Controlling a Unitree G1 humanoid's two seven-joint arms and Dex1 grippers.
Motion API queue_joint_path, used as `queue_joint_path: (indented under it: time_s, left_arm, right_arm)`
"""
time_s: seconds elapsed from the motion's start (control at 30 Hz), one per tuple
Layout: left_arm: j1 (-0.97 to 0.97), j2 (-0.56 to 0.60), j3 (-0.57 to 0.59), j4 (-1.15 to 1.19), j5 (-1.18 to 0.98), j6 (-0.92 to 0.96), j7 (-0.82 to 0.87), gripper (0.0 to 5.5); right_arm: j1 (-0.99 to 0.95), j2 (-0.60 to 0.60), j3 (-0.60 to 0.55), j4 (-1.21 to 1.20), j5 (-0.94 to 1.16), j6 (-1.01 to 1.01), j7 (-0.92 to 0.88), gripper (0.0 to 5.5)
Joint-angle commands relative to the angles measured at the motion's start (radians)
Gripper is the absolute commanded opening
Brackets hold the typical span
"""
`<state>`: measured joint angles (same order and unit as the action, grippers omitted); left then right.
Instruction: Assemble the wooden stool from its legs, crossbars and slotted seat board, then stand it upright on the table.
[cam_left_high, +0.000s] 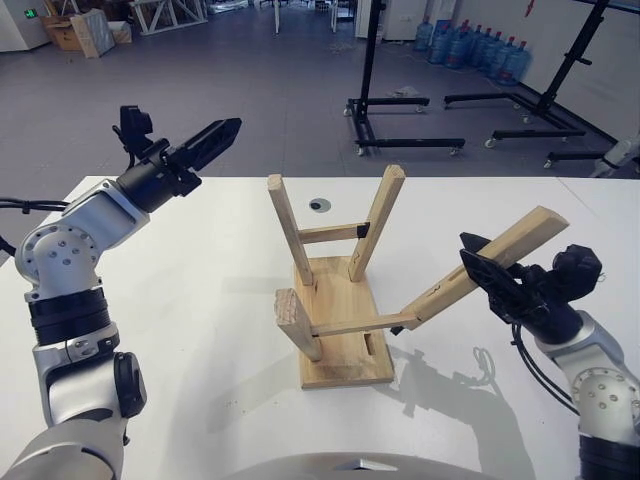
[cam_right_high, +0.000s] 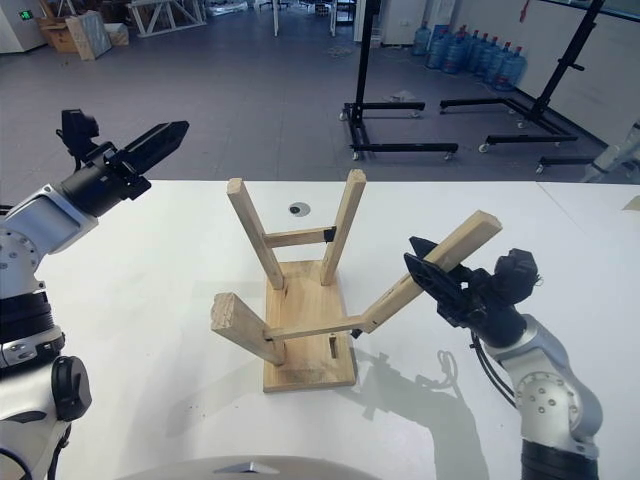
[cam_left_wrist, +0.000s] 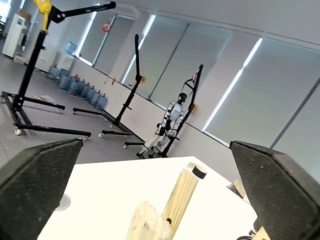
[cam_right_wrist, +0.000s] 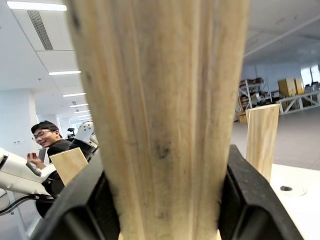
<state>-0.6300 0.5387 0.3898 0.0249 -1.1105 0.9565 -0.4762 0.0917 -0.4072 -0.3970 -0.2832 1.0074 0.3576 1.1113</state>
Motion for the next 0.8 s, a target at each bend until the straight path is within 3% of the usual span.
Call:
queue_joint_path:
  time_s: [0.03,0.33,0.8]
  left_arm:
    - [-0.032,0.024,-0.024,0.039,0.037,0.004,-0.039,5.40]
    - [-0.031,0.013,-0.045,0.028,0.077,0.005,-0.081,5.40]
    - [-0.036,-0.039,-0.072,0.004,0.071,0.015,-0.074,5.40]
  right_arm:
    - [0.011,0.042,0.054,0.003,-0.039,-0.063,0.060,2.06]
    - [0.030,-0.006,0.114,0.054,-0.125,-0.120,0.177,2.06]
    - [0.037,0.049,0.210,0.090,-0.190,-0.223,0.190,2.06]
